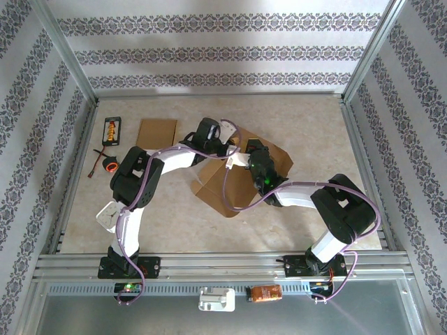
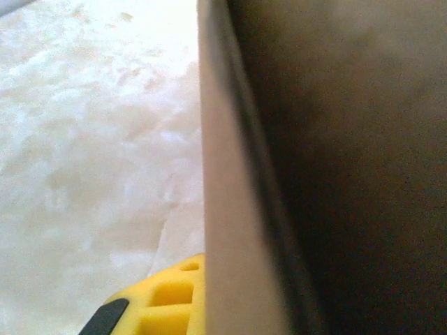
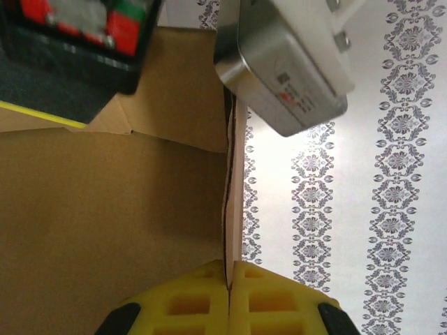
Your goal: Fold the paper box
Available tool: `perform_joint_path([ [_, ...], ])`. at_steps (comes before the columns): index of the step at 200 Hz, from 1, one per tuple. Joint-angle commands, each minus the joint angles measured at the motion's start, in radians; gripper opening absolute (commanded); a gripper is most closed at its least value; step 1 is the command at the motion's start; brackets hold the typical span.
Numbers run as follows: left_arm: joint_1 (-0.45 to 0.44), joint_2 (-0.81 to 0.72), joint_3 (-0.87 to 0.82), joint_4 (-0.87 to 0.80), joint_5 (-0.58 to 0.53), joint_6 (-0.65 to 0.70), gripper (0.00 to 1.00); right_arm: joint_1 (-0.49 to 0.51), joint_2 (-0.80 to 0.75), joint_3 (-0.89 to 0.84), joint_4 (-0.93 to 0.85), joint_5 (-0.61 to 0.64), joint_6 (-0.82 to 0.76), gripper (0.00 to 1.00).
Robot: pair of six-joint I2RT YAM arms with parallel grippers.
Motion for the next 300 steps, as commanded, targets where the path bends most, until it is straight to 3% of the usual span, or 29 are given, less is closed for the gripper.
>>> perform_joint_path([
  [1, -0.020, 0.020, 0.012, 0.013, -0.160, -0.020, 0.25, 0.062, -0.020, -0.028, -0.108, -0.131, 0.050, 0.05],
  [13, -0.021, 0.021, 0.013, 0.025, -0.099, -0.005, 0.34, 0.064, -0.025, -0.030, -0.114, -0.132, 0.060, 0.05],
  [40, -0.020, 0.035, 0.041, 0.024, -0.020, -0.003, 0.33, 0.067, -0.024, -0.032, -0.116, -0.135, 0.068, 0.05],
  [48, -0.021, 0.040, 0.045, 0.034, -0.013, -0.006, 0.28, 0.068, -0.023, -0.032, -0.117, -0.136, 0.071, 0.05],
  [74, -0.021, 0.053, 0.051, 0.043, -0.038, -0.002, 0.00, 0.071, -0.031, -0.032, -0.116, -0.136, 0.094, 0.06],
  [90, -0.021, 0.044, 0.027, 0.063, -0.067, 0.013, 0.00, 0.073, -0.061, -0.037, -0.122, -0.145, 0.146, 0.22],
  [112, -0.022, 0.007, -0.030, 0.099, -0.103, 0.055, 0.00, 0.077, -0.171, -0.027, -0.196, -0.161, 0.345, 0.57],
  [128, -0.022, -0.030, -0.086, 0.145, -0.167, 0.080, 0.00, 0.077, -0.282, 0.053, -0.393, -0.120, 0.649, 0.79],
  [148, -0.022, -0.050, -0.153, 0.232, -0.212, 0.096, 0.00, 0.023, -0.423, 0.140, -0.666, -0.265, 1.034, 0.89],
  [158, -0.023, -0.048, -0.164, 0.254, -0.228, 0.094, 0.00, -0.021, -0.479, 0.167, -0.751, -0.269, 1.250, 0.95],
  [166, -0.025, -0.043, -0.168, 0.269, -0.236, 0.097, 0.00, -0.083, -0.510, 0.212, -0.871, -0.308, 1.439, 0.94],
  [182, -0.028, -0.033, -0.169, 0.284, -0.241, 0.100, 0.02, -0.242, -0.532, 0.322, -1.118, -0.505, 1.754, 0.86],
  [195, -0.029, -0.027, -0.166, 0.289, -0.248, 0.095, 0.27, -0.338, -0.523, 0.384, -1.228, -0.698, 1.872, 0.79],
  [212, -0.028, -0.023, -0.159, 0.289, -0.243, 0.094, 0.24, -0.365, -0.505, 0.437, -1.326, -0.808, 1.952, 0.77],
  [237, -0.031, -0.017, -0.147, 0.277, -0.266, 0.085, 0.00, -0.336, -0.481, 0.457, -1.416, -0.790, 2.066, 0.79],
  [294, -0.062, -0.055, -0.248, 0.396, -0.299, 0.035, 0.00, -0.302, -0.449, 0.437, -1.367, -0.726, 2.333, 0.78],
  [300, -0.062, -0.059, -0.258, 0.409, -0.298, 0.028, 0.06, -0.299, -0.441, 0.438, -1.352, -0.708, 2.344, 0.74],
])
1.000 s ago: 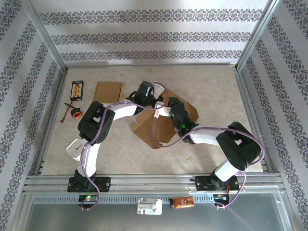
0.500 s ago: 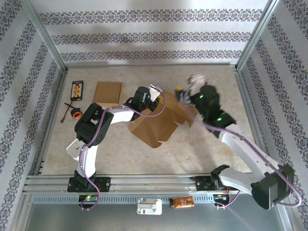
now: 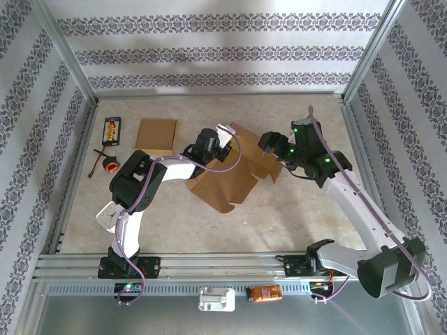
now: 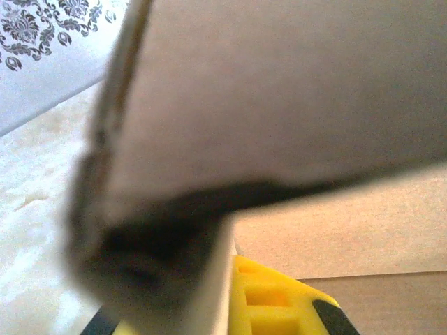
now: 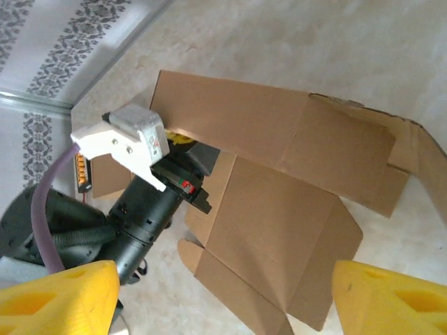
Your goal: Fold the paper box
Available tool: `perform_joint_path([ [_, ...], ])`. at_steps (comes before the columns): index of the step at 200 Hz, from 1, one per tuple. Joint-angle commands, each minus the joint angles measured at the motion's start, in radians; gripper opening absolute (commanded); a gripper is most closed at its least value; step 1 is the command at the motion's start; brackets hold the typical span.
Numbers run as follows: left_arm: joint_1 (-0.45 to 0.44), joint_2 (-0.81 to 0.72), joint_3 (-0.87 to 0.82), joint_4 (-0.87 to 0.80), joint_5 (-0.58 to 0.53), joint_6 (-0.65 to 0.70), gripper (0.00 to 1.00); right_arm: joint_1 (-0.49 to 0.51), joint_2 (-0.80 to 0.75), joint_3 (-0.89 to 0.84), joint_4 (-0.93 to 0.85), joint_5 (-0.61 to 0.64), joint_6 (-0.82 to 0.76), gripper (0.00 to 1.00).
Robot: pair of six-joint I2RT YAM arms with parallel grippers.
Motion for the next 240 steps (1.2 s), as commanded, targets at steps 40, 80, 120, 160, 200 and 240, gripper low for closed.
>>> perform_joint_path([
  [40, -0.018, -0.077, -0.106, 0.095, 0.000, -0.055, 0.48, 0.015, 0.089, 0.025, 0.040, 0.134, 0.157, 0.69],
  [80, -0.017, -0.243, -0.207, 0.096, 0.040, -0.178, 0.69, 0.028, 0.155, 0.043, 0.069, 0.178, 0.155, 0.68],
  [120, 0.082, -0.380, -0.026, -0.378, 0.121, -0.541, 0.68, 0.030, 0.219, 0.059, 0.087, 0.216, 0.184, 0.62],
  [160, 0.161, -0.197, 0.368, -0.843, 0.393, -0.588, 0.70, 0.028, 0.287, 0.065, 0.153, 0.199, 0.179, 0.58],
  [200, 0.171, -0.061, 0.512, -0.853, 0.552, -0.608, 0.79, 0.035, 0.347, 0.082, 0.174, 0.193, 0.150, 0.52],
  [240, 0.185, 0.012, 0.505, -0.707, 0.631, -0.696, 0.69, 0.034, 0.388, 0.100, 0.179, 0.179, 0.075, 0.38],
])
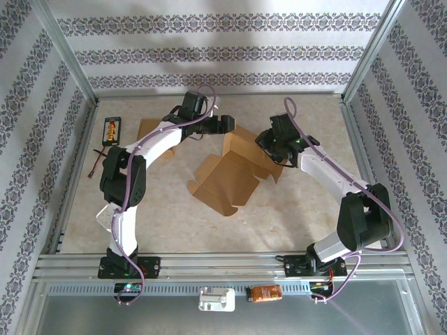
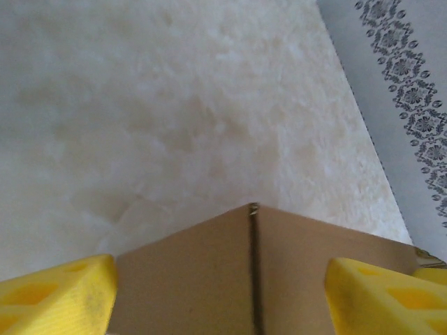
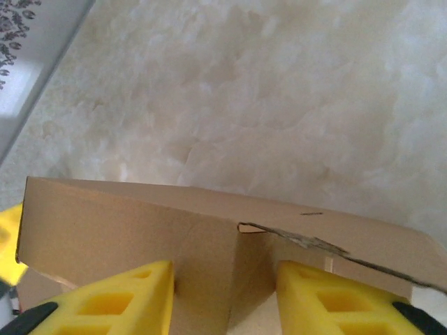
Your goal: Fold the paper box
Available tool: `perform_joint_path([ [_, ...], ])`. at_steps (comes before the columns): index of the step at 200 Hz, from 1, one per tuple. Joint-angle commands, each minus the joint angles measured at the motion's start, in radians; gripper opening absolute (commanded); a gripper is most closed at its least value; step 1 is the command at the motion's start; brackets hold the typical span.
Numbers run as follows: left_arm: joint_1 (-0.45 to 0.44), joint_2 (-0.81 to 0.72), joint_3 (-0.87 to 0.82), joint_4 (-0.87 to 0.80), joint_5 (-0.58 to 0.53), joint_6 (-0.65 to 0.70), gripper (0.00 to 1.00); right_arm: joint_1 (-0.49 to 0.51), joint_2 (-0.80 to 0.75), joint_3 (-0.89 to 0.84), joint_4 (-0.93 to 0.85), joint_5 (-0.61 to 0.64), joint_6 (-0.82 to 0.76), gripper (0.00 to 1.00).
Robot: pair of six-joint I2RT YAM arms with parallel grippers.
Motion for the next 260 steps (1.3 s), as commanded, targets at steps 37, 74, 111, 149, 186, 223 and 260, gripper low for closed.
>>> perform_joint_path([
  [37, 0.010, 0.052, 0.009, 0.092, 0.137, -0.101, 0.46, 0.034, 0.067, 0.067, 0.025, -0.029, -0.124, 0.32],
  [74, 0.010, -0.021, -0.120, 0.165, 0.125, -0.145, 0.40, 0.044, 0.100, 0.127, 0.046, -0.042, -0.250, 0.31],
  [111, 0.007, -0.129, -0.358, 0.423, 0.108, -0.307, 0.39, 0.044, 0.142, 0.198, 0.004, -0.041, -0.358, 0.36],
  [149, -0.010, -0.145, -0.401, 0.439, 0.084, -0.312, 0.40, 0.038, 0.080, 0.179, -0.041, -0.021, -0.378, 0.50],
  [186, -0.010, -0.127, -0.351, 0.387, 0.064, -0.287, 0.40, 0.014, -0.080, 0.042, -0.073, 0.033, -0.334, 0.62],
  [223, -0.011, -0.100, -0.300, 0.335, 0.040, -0.264, 0.40, 0.009, -0.217, -0.162, -0.016, 0.112, -0.279, 0.62],
  [260, -0.012, -0.084, -0.253, 0.279, 0.016, -0.234, 0.40, 0.009, -0.175, -0.295, 0.118, 0.117, -0.243, 0.65],
])
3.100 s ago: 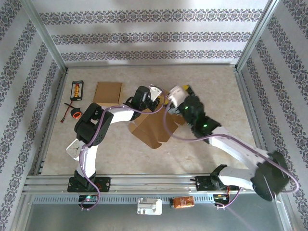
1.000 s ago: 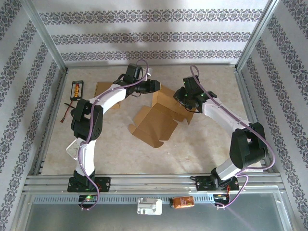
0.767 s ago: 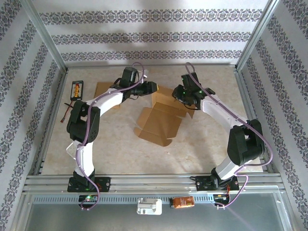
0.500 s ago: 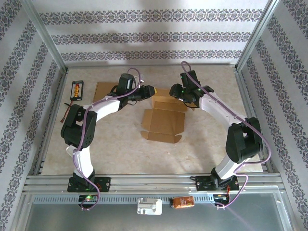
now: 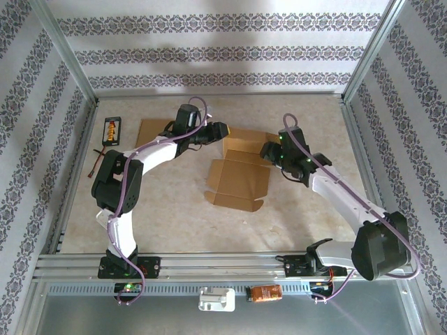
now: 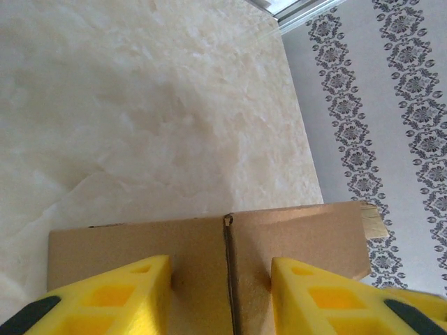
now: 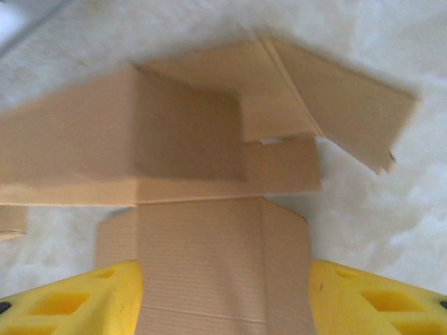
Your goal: Fold the paper box
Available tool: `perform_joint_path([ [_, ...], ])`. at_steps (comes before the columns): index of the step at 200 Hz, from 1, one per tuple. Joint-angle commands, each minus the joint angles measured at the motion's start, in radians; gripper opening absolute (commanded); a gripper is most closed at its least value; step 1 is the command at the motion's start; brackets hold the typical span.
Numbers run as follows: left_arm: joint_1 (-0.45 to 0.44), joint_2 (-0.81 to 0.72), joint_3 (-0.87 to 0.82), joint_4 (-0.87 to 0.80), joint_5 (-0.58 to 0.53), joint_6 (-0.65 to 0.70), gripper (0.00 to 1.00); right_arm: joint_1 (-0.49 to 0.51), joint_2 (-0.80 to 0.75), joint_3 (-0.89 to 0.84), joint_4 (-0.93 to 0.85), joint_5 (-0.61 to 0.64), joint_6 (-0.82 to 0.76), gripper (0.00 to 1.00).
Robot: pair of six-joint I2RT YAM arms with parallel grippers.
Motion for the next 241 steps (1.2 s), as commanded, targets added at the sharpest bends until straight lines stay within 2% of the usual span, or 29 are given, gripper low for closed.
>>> perform_joint_path([
  [1, -0.010, 0.028, 0.049, -0.077, -0.033, 0.046, 0.40, -0.008, 0.054, -0.060, 0.098, 0.042, 0.031, 0.65],
  [24, -0.011, 0.042, 0.066, -0.104, -0.042, 0.065, 0.40, -0.009, 0.153, -0.048, 0.181, 0.026, -0.035, 0.69],
  [41, -0.014, 0.042, 0.066, -0.105, -0.043, 0.065, 0.40, -0.009, 0.222, -0.026, 0.214, 0.034, -0.089, 0.76],
  [50, -0.015, 0.042, 0.070, -0.115, -0.044, 0.069, 0.40, -0.010, 0.253, -0.026, 0.246, 0.050, -0.095, 0.80],
  [101, -0.032, 0.069, 0.110, -0.138, -0.040, 0.062, 0.40, -0.018, 0.358, -0.052, 0.429, 0.097, -0.089, 0.91],
  [123, -0.040, 0.084, 0.129, -0.148, -0.039, 0.070, 0.40, -0.020, 0.388, -0.076, 0.512, 0.111, -0.100, 0.92],
  [146, -0.040, 0.095, 0.148, -0.164, -0.030, 0.074, 0.40, -0.026, 0.419, -0.096, 0.589, 0.093, -0.075, 0.85],
  [168, -0.040, 0.094, 0.149, -0.172, -0.035, 0.082, 0.40, -0.026, 0.451, -0.092, 0.589, 0.081, -0.051, 0.84],
  [187, -0.042, 0.094, 0.148, -0.174, -0.039, 0.086, 0.40, -0.019, 0.437, -0.109, 0.565, 0.133, -0.060, 0.98],
  [220, -0.042, 0.094, 0.150, -0.178, -0.044, 0.094, 0.40, -0.023, 0.388, -0.143, 0.501, 0.265, -0.076, 0.98],
  [241, -0.042, 0.091, 0.149, -0.179, -0.043, 0.096, 0.40, -0.039, 0.390, -0.158, 0.521, 0.257, -0.066, 0.98],
])
